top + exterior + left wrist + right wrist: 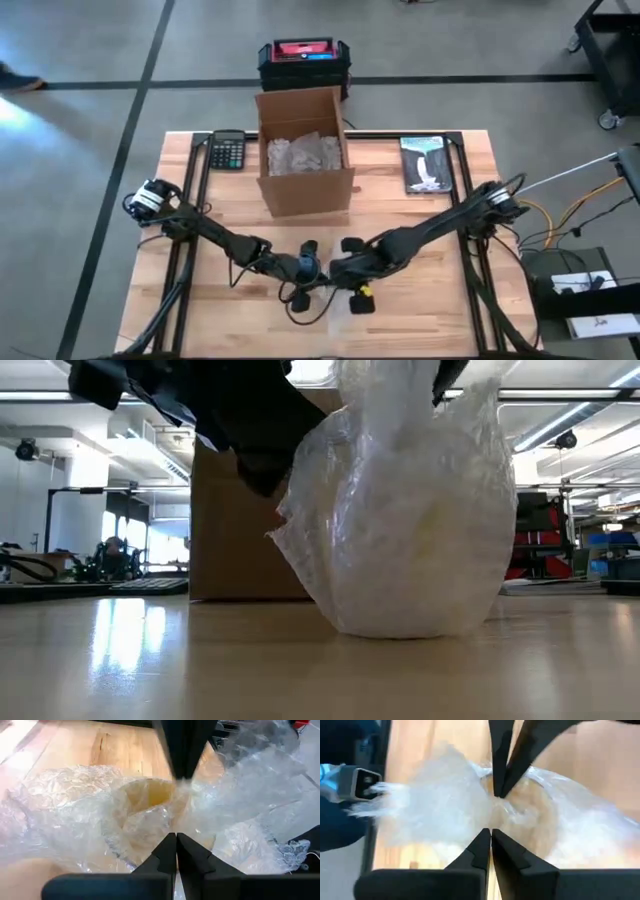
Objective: Wrap mug
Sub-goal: Wrap the yellow mug with the transparent bubble wrap
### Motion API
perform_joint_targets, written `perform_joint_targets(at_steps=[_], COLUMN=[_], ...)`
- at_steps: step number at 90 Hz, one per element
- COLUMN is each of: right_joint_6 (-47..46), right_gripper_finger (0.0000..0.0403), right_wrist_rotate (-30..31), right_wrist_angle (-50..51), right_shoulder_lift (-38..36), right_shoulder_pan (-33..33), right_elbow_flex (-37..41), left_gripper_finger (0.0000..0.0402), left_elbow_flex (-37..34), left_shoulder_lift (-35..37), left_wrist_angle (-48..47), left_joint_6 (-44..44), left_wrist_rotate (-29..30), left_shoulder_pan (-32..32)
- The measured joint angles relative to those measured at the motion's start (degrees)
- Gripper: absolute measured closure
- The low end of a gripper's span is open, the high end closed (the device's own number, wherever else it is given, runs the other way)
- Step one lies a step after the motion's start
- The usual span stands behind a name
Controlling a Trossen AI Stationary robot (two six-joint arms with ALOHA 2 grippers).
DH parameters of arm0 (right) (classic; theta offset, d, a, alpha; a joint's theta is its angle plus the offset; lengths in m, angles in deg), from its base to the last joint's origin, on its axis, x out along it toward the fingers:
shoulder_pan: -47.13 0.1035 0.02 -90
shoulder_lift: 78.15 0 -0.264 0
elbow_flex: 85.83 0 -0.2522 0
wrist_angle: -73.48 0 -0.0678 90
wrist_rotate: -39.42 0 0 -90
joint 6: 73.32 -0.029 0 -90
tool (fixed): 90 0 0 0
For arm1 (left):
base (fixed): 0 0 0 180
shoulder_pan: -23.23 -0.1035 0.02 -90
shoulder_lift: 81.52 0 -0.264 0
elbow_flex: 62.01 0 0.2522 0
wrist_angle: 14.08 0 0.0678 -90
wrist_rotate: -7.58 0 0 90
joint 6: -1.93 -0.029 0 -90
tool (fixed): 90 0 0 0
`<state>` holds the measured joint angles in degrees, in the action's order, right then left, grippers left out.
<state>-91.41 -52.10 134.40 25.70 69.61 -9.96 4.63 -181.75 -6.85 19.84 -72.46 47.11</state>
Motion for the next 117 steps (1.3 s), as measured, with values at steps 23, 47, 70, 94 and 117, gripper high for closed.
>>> perform_joint_targets(at_steps=[23, 47, 70, 94, 117], right_joint_6=[3.0, 1.5, 2.4, 0.4, 4.1], right_gripper_finger=[0.0401, 0.0401, 0.04, 0.04, 0.04], right_wrist_rotate=[-1.5, 1.4, -0.1, 12.7, 19.5], right_wrist_angle=[-10.1, -9.1, -2.4, 9.7, 3.0], right_shoulder_lift=[3.5, 11.6, 6.9, -1.2, 2.0], right_shoulder_pan=[0.8, -0.6, -0.8, -0.5, -2.2], right_elbow_flex=[2.4, 3.3, -0.9, -1.8, 0.2], left_gripper_finger=[0.0401, 0.0402, 0.0402, 0.0402, 0.0402], left_elbow_flex=[0.0, 1.2, 2.5, 2.5, 2.8], left_shoulder_lift=[0.0, 0.4, -0.3, -2.0, -2.0], left_wrist_angle=[0.0, -1.4, -0.1, -1.0, -1.0], left_joint_6=[0.0, 0.5, -0.8, 0.5, 0.6], left_wrist_rotate=[0.0, -1.7, -1.5, -1.9, -1.9], left_shoulder_pan=[0.0, 0.0, 0.3, 0.2, 0.1])
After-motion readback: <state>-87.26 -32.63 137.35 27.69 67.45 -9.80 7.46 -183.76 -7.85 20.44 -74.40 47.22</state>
